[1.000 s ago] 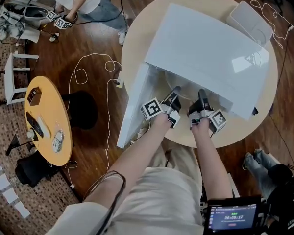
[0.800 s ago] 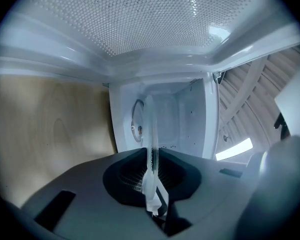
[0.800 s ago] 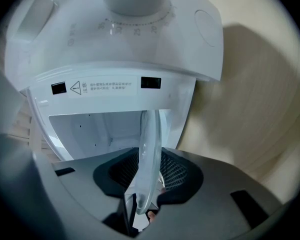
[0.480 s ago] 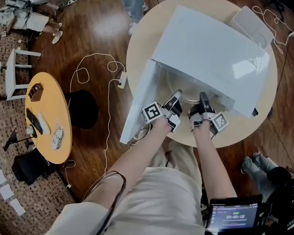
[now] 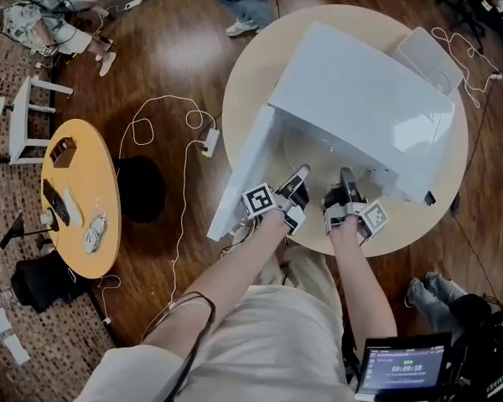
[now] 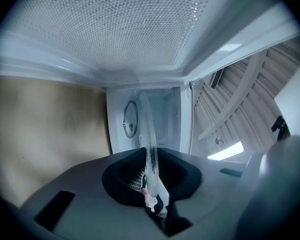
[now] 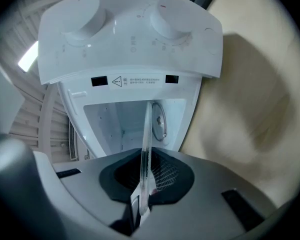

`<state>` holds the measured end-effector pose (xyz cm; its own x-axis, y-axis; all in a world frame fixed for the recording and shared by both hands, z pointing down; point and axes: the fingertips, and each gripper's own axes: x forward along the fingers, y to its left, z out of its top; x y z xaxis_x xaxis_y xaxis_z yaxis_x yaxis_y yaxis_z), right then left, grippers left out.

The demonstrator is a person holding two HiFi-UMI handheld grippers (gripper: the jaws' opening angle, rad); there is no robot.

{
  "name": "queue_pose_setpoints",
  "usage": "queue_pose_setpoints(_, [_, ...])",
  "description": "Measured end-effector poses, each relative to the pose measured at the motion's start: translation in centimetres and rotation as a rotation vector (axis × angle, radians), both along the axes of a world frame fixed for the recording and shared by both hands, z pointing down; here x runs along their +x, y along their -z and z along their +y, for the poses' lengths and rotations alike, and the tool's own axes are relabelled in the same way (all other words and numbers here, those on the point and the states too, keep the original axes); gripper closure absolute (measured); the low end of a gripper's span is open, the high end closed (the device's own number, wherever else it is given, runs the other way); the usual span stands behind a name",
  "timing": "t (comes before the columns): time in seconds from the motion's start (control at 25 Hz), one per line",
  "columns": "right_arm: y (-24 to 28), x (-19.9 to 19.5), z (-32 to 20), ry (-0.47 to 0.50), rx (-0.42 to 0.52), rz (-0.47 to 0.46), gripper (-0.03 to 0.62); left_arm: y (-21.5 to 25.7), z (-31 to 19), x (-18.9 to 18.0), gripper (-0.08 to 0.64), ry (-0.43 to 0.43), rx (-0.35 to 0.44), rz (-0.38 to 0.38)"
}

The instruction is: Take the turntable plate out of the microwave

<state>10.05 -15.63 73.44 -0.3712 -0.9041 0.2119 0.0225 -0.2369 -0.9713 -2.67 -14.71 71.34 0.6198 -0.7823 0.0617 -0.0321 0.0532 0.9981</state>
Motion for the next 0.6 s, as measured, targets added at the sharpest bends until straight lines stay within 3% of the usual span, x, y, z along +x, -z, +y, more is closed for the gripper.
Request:
queue_pose_setpoints(0.44, [1.9,0.1,0.2,0.009,0.022,0.01,0.563,1.8,0.3,0.1,0.514,0.001,0.018,0.028])
queue_pose_setpoints(0.6, [2.1,0.2,0.1,0.008,0.027,0.02,0.564,1.4,0.3,0.0,0.514,-0.014,0.007,-0.004])
